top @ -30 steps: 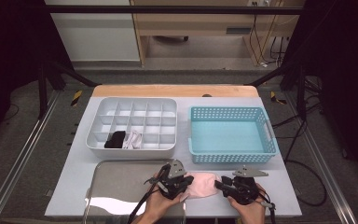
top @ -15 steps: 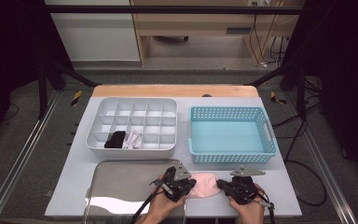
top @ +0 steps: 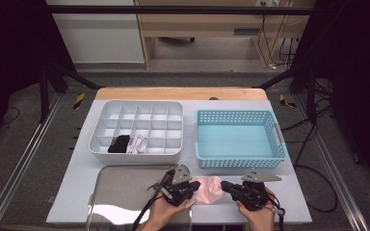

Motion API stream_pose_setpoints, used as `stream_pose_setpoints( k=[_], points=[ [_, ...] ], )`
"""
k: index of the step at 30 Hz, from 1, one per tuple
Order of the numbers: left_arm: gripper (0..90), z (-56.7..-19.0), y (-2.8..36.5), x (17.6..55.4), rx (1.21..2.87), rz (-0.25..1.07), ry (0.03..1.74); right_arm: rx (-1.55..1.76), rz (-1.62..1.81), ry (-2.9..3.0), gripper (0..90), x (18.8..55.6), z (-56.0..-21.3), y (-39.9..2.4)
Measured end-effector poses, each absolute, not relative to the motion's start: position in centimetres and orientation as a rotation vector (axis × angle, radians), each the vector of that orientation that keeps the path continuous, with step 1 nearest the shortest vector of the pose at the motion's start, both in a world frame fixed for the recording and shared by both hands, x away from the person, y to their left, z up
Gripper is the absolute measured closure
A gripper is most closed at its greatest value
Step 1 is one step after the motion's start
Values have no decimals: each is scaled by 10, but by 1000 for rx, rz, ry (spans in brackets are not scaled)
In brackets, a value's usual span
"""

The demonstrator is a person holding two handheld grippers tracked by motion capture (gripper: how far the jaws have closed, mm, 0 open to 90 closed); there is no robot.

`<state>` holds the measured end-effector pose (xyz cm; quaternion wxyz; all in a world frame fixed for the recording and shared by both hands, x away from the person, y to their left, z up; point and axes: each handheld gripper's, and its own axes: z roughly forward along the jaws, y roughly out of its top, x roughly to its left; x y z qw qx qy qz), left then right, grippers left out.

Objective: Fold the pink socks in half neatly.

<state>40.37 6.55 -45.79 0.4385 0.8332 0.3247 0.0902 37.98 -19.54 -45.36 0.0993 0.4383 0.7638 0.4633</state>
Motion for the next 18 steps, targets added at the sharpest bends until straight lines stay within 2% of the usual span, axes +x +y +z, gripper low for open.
stream_pose_setpoints(
  k=[5,11,18],
  points=[
    [864,-449,102,401,2036,283,859,1274,1388,2259,879,379,-450,-195],
    [888,-461,140,393,2031,320,953,1247,1401,2265,879,379,-447,-193],
    [892,-471,146,388,2044,298,967,1199,1395,2295,879,379,-442,-186]
  ],
)
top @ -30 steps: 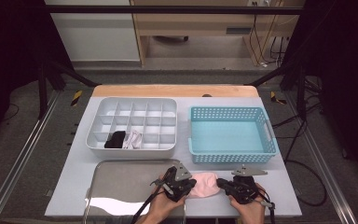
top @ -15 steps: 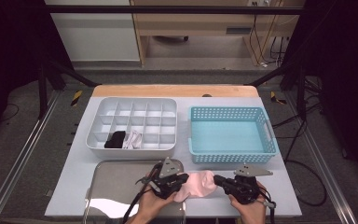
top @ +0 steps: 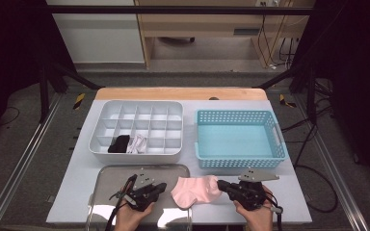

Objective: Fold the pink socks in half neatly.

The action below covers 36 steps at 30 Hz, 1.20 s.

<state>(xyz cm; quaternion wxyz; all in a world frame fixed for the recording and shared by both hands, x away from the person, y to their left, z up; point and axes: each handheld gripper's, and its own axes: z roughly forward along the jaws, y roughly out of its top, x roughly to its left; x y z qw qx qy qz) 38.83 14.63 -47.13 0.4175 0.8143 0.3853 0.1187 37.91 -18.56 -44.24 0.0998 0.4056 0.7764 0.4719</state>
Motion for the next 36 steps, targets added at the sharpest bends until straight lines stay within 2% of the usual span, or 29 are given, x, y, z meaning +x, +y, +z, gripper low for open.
stream_pose_setpoints(
  k=[18,25,36],
  points=[
    [892,-477,131,383,2075,265,927,1011,1377,2432,879,386,-424,-131],
    [892,-478,131,384,2077,263,927,963,1368,2510,879,391,-433,-99],
    [892,-476,142,388,2034,253,959,950,1324,2596,878,393,-461,-77]
  ],
)
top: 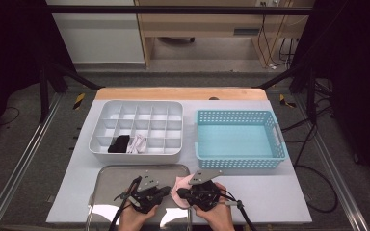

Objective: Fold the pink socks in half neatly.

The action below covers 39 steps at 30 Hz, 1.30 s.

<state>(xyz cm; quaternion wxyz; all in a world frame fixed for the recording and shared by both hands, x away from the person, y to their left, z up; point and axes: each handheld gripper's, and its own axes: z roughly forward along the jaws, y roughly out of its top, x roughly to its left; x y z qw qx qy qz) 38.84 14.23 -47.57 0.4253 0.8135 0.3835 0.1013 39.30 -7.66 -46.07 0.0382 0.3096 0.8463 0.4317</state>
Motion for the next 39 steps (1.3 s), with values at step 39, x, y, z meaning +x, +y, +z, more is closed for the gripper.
stream_pose_setpoints(
  k=[39],
  points=[
    [751,-473,120,396,2003,256,956,911,1317,2564,824,376,-475,-75]
  ],
)
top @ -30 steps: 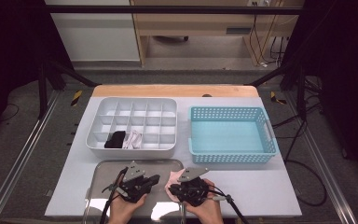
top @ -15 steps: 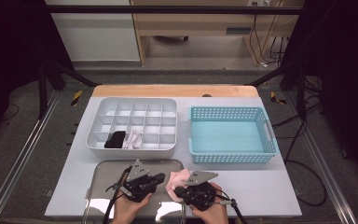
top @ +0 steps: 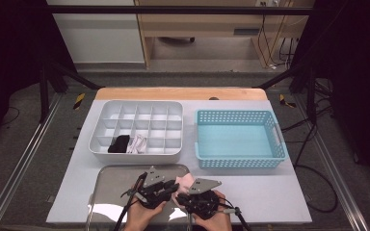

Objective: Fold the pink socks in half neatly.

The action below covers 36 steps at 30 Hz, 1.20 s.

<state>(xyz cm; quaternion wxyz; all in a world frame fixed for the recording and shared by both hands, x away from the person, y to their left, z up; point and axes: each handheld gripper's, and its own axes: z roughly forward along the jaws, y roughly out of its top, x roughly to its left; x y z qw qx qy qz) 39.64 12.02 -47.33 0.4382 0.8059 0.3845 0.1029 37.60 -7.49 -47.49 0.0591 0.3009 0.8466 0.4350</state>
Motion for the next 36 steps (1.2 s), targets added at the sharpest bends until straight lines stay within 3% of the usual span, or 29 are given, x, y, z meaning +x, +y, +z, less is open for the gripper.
stream_pose_setpoints(
  k=[5,10,14,20,26,30,36],
  points=[
    [760,-475,120,397,2015,266,948,926,1370,2500,815,374,-460,-93],
    [763,-476,119,396,2015,272,944,1010,1317,2433,900,384,-459,-110],
    [761,-477,118,396,2013,279,942,1061,1229,2479,900,389,-474,-109],
    [761,-477,117,394,2015,295,938,1026,1306,2420,900,396,-459,-104],
    [759,-478,117,393,2011,297,933,1033,1233,2443,882,409,-471,-90],
    [759,-478,117,393,2009,299,936,1045,1279,2396,820,404,-461,-102],
    [759,-479,117,394,2006,301,935,1129,1300,2352,647,396,-459,-131]
  ],
)
